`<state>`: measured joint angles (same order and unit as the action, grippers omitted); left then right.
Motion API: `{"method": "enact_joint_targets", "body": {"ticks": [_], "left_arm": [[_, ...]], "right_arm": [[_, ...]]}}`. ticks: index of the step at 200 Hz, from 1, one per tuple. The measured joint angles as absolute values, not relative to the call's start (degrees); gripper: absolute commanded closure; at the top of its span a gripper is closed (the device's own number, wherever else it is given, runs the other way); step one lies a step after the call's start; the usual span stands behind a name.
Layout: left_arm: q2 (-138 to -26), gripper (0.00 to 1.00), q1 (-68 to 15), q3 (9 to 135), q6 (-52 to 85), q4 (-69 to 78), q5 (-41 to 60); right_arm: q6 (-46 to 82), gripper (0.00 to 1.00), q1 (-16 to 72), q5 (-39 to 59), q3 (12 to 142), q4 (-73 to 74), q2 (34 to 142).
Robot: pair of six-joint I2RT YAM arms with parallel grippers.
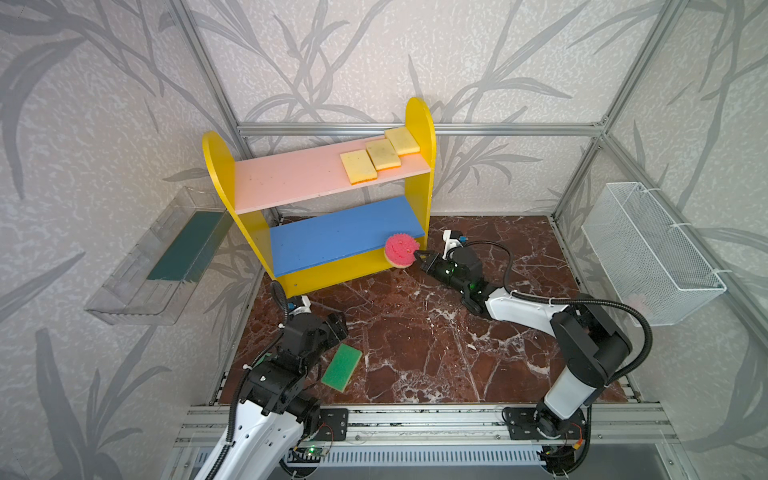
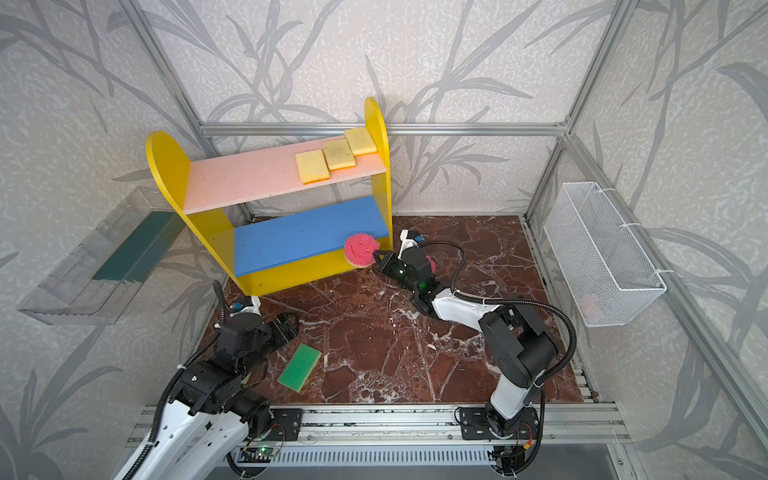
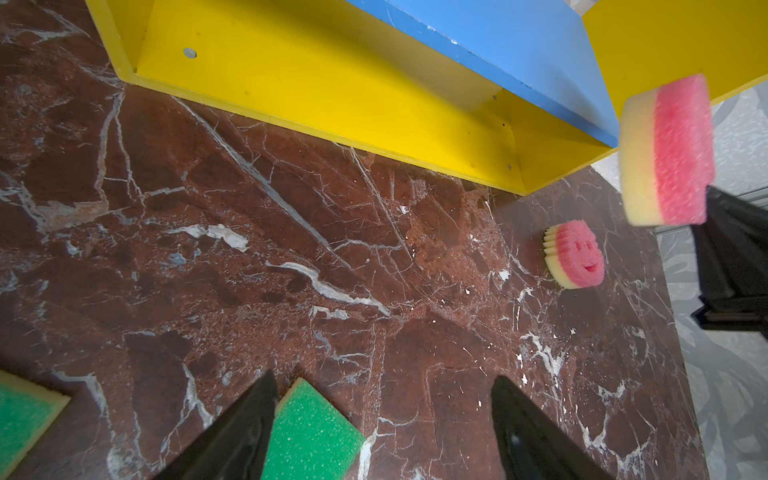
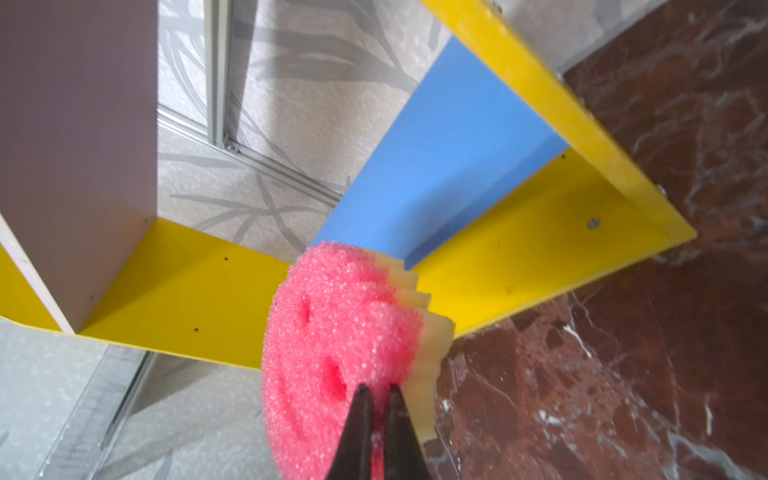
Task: Place and organize the cleaning sponges onto the shelf
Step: 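Place the smiley sponge on the blue shelf and release with the right gripper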
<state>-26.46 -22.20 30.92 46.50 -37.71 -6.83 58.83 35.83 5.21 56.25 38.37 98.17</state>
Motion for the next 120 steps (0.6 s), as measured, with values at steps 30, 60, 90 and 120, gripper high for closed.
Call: {"method": "enact_joint_targets", "body": {"ticks": [30, 60, 90, 120], "left_arm": [[-26.87, 0.17, -22.2, 30.92, 46.19, -36.88, -6.55], [-27.92, 0.17, -22.2, 30.92, 46.04, -35.86, -6.07], [-28.21, 0.17, -22.2, 30.92, 46.06, -34.96, -5.82], [-28.21, 0.17, -22.2, 30.89, 46.06, -34.63, -5.69]], "right_arm": [[59.13, 0.96, 33.89, 4.36, 61.34, 37.98, 100.27], [60.29, 0.96, 32.21, 4.29, 67.0, 38.02, 105.21], [61.54, 0.96, 31.35, 4.05, 70.37, 37.93, 109.93], [62.17, 0.93, 31.22, 3.7, 72.75, 37.95, 113.25]]}}
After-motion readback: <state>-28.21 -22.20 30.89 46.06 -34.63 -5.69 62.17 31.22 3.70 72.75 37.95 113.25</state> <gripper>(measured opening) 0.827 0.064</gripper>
